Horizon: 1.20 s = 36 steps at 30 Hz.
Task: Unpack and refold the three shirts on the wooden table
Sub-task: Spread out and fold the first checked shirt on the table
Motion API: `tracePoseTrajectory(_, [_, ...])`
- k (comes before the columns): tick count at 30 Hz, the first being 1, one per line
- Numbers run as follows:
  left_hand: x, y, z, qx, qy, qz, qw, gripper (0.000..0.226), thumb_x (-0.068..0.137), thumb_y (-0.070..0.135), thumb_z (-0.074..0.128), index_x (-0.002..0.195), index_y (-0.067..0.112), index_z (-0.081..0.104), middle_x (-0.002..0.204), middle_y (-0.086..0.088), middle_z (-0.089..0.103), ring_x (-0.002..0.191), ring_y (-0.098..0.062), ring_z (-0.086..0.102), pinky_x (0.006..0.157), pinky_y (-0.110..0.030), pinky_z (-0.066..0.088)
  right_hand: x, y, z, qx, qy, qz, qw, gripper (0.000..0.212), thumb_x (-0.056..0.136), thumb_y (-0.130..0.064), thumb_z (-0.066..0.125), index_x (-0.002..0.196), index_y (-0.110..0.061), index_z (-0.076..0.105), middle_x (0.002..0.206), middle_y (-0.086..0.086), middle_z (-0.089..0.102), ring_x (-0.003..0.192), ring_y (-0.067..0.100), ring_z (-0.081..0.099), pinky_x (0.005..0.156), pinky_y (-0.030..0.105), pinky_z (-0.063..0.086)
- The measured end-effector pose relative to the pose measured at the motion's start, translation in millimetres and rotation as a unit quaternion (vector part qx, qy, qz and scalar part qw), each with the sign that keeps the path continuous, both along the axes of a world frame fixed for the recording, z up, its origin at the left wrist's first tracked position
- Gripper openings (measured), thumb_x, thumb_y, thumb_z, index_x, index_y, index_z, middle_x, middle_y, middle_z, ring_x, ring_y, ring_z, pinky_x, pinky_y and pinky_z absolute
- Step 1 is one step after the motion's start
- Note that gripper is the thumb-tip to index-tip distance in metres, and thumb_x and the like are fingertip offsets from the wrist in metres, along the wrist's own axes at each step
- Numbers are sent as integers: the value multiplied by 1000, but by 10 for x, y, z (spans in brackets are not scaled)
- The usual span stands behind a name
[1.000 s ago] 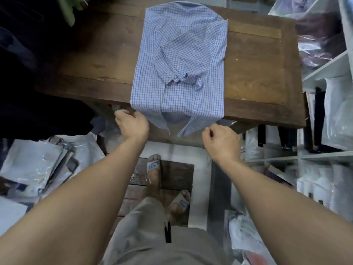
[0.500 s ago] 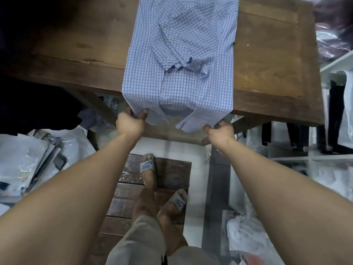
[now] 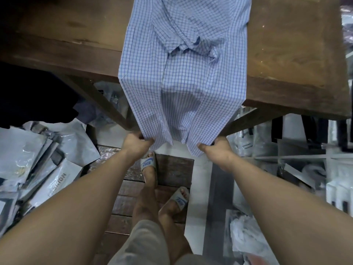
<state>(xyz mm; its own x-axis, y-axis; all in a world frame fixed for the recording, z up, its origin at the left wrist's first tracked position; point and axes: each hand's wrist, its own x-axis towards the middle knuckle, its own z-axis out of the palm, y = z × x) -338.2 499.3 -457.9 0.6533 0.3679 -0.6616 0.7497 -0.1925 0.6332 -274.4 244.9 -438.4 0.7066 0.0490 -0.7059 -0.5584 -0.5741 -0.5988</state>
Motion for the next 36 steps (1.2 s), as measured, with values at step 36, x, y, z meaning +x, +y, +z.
tracePoseTrajectory(36, [301,-1026,485,23,-195,-120,973,41,92,17,64,133,16,61,129,-2,62,120,-15,54,96,-23,42,-349,3,-46,-78,-52,-3,996,67,79,-32,75,138,-33,43,129,1,54,118,20,55,99,40,52])
